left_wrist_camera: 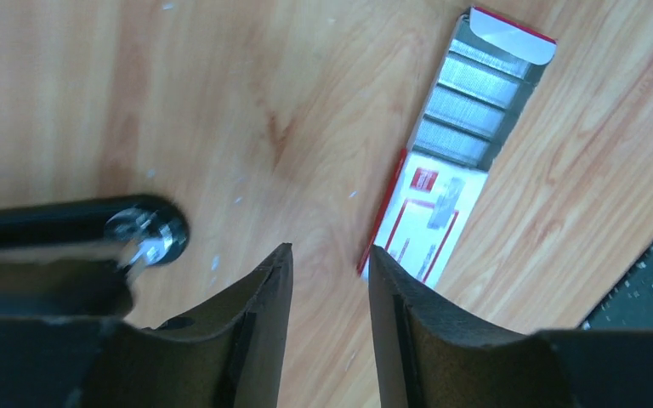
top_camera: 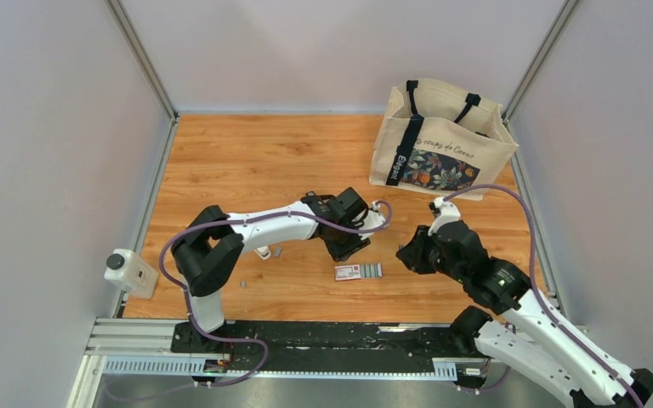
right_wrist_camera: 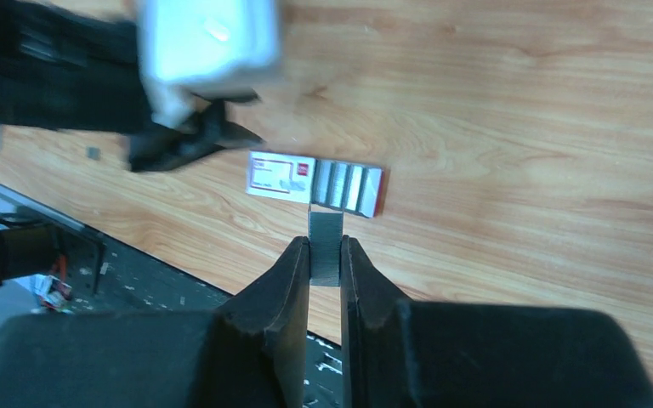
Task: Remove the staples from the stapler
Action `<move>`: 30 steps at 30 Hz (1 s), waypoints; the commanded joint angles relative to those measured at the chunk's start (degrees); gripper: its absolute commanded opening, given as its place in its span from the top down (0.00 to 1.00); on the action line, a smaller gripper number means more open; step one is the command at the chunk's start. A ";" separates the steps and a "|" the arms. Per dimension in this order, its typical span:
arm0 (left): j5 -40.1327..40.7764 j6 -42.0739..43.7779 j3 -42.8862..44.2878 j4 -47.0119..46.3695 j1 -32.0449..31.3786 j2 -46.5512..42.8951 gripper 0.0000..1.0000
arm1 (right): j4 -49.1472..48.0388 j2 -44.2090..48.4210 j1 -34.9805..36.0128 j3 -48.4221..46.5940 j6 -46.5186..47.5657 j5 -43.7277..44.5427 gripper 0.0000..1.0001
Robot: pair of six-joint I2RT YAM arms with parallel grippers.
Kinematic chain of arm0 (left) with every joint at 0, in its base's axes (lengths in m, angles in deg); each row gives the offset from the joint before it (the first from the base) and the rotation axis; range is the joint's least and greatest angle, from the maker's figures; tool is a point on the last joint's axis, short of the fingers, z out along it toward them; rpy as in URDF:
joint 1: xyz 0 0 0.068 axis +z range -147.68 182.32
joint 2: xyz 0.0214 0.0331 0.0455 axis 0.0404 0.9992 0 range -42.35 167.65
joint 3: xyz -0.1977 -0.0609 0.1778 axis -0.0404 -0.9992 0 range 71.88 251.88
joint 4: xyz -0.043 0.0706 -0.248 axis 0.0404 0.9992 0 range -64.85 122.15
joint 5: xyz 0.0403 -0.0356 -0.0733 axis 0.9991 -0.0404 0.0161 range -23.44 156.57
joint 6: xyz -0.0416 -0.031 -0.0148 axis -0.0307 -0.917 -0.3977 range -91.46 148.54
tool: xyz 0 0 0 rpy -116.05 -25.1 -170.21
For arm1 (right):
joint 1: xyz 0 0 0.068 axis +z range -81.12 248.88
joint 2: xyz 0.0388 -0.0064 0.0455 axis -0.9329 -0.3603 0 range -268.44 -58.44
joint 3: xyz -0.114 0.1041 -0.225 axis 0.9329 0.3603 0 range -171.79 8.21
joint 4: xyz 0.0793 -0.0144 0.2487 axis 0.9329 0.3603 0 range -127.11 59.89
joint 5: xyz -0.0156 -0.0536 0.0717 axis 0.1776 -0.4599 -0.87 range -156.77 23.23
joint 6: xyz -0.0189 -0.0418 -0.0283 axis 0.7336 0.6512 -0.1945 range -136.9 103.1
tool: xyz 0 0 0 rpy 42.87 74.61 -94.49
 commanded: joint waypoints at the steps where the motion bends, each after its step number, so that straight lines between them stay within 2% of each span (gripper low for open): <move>1: 0.45 0.54 5.22 4.35 5.55 -9.55 0.52 | -5.87 -7.85 0.41 1.81 2.09 -2.38 0.85; 2: -0.16 0.80 6.62 6.53 6.96 -12.08 0.39 | -6.32 -9.88 0.49 1.81 2.52 -2.64 0.85; 5: -4.20 1.07 7.77 9.88 13.64 -18.31 0.19 | -7.90 -17.53 1.72 0.85 2.35 -2.99 0.92; 8: -6.66 1.07 6.64 11.12 20.92 -25.26 0.19 | -9.39 -23.85 5.06 -0.91 1.48 -0.81 0.93; 11: -8.16 2.20 4.88 12.00 24.36 -30.54 0.18 | -10.10 -29.56 8.05 -2.23 0.42 1.48 0.94; 19: -8.34 2.92 0.40 13.41 26.48 -35.75 0.18 | -10.19 -35.91 11.39 -6.10 -2.22 6.41 0.92; 30: -6.76 3.88 -0.75 14.73 27.54 -38.39 0.16 | -11.50 -44.44 13.33 -9.17 -3.63 6.58 0.91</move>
